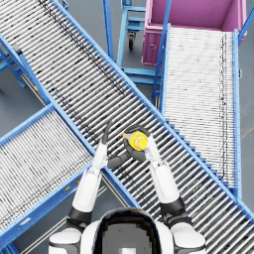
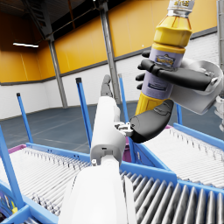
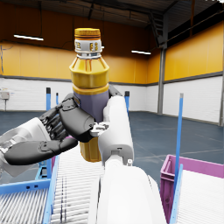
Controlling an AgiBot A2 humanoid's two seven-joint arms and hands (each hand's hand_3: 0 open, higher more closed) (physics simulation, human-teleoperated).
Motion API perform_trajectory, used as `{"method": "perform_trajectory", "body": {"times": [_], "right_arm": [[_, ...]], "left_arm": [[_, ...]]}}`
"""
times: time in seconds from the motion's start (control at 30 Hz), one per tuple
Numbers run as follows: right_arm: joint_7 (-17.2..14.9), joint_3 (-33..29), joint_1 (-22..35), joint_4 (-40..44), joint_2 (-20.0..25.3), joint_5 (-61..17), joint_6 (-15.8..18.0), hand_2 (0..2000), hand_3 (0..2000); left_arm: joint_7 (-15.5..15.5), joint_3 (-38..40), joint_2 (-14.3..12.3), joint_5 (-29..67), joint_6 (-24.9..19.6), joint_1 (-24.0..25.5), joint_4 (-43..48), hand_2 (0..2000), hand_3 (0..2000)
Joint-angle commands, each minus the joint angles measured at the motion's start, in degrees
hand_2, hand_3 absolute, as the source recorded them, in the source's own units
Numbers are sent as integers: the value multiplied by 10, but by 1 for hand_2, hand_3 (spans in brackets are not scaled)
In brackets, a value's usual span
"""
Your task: Pick up the oil and place it on the left assembly line, put the cola on the right, and keep Sprite still
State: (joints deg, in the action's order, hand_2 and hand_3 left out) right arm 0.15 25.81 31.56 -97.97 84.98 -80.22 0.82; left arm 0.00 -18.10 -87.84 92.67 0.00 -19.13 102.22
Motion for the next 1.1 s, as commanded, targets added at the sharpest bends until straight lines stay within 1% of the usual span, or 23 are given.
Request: {"method": "perform_trajectory", "body": {"times": [0.03,0.1,0.13,0.17,0.2,0.3,0.37,0.4,0.43,0.47,0.5,0.57,0.6,0.63,0.67,0.73,0.77,0.8,0.83,0.87,0.93,1.03,1.1], "right_arm": [[0,49,5,-11,0,-1,9,2000,2000],[-1,65,2,-9,3,-1,-2,2000,2000],[-1,73,2,-6,5,-1,-3,2000,2000],[-1,81,1,-4,5,-1,-1,2000,2000],[-1,83,0,-3,3,-2,1,2000,2000],[-4,87,3,-13,-2,-4,-12,2000,2000],[-4,86,3,-12,-6,-5,-13,2000,2000],[-3,85,4,-10,-7,-4,-9,2000,2000],[-2,85,6,-9,-10,-4,4,2000,2000],[-2,85,7,-10,-13,-4,19,2000,2000],[-2,87,9,-10,-15,-4,35,2000,2000],[-2,94,12,-12,-19,-4,47,2000,2000],[-2,95,16,-13,-20,-4,53,2000,2000],[-2,95,16,-19,-25,-4,53,639,1673],[-2,90,16,-22,-26,-4,33,0,1347],[-2,82,18,-33,-27,-3,11,0,693],[-2,75,12,-53,-33,-3,11,0,367],[-2,54,3,-71,-43,-3,7,0,40],[-2,33,-7,-83,-50,-3,2,0,0],[-2,6,-12,-88,-56,-2,-1,0,0],[-2,-37,-16,-102,-54,-2,-2,0,0],[-2,-44,-26,-111,-56,-1,-4,0,0],[-1,-59,-14,-118,-42,-1,-6,0,0]], "left_arm": [[0,-13,-15,5,0,-23,-13,0,0],[0,-23,-20,11,0,-29,-24,0,0],[0,-113,78,13,0,-82,-30,0,0],[0,-47,-1,14,0,-50,-36,0,0],[0,-52,1,16,1,-54,-37,0,0],[0,-55,6,18,3,-54,-45,0,0],[0,-59,10,18,-2,-54,-31,0,0],[0,-57,15,18,-3,-48,-16,1361,327],[-1,-59,21,18,-53,-45,-18,2000,653],[-1,-59,27,18,-82,-43,-14,2000,980],[-1,-60,28,18,-89,-46,-16,2000,1307],[0,-63,29,17,-81,-51,-19,2000,1960],[-1,-70,31,17,-76,-49,-16,2000,2000],[-1,-71,36,17,-71,-47,-13,2000,2000],[1,-72,36,17,-67,-47,-13,2000,2000],[0,-67,43,17,-58,-42,-5,2000,2000],[-1,-56,46,17,-53,-37,0,2000,2000],[-1,-31,53,17,-47,-26,7,2000,2000],[-2,-8,57,17,-38,-16,9,2000,2000],[-2,19,64,17,-31,-5,18,2000,2000],[-1,72,66,17,-27,7,22,2000,2000],[-1,167,62,17,-25,9,7,2000,2000],[-1,217,60,17,-23,35,8,2000,2000]]}}
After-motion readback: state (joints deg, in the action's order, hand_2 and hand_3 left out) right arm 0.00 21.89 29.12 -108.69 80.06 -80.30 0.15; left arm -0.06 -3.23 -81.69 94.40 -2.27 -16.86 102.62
